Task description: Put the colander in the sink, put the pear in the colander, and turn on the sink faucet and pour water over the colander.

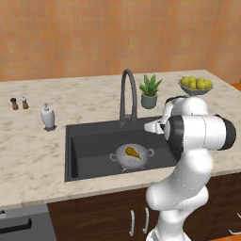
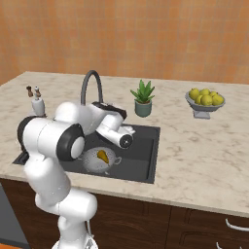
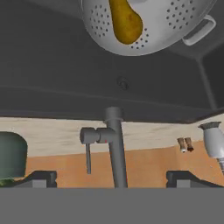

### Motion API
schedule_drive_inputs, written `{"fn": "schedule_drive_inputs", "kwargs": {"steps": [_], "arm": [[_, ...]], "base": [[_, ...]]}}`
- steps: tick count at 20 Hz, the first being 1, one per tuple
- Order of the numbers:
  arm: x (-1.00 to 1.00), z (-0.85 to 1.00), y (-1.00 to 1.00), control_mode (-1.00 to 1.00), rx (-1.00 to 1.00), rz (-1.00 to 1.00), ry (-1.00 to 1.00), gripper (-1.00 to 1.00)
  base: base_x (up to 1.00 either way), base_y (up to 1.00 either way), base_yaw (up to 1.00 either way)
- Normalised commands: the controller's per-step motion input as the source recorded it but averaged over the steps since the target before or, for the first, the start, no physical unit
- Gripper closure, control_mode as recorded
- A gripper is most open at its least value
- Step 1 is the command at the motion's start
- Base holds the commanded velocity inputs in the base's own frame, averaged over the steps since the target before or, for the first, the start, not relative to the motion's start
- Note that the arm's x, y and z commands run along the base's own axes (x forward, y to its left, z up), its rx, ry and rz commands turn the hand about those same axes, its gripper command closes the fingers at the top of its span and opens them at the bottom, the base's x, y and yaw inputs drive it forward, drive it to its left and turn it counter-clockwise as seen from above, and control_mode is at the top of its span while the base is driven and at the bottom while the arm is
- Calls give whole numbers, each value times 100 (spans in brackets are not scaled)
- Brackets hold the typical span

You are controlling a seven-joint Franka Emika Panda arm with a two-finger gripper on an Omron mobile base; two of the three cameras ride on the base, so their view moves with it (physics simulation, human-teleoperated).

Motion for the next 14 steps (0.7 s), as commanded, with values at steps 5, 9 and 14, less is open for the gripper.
{"fn": "schedule_drive_inputs", "kwargs": {"steps": [5, 9, 14], "arm": [[-15, 64, -19, -100, 0, -9, -14, -100], [-6, 50, -4, -100, 0, -7, -10, -100], [-4, 23, 10, -100, 0, -1, -3, -100]], "base": [[0, 0, 0], [0, 0, 0], [0, 0, 0]]}}
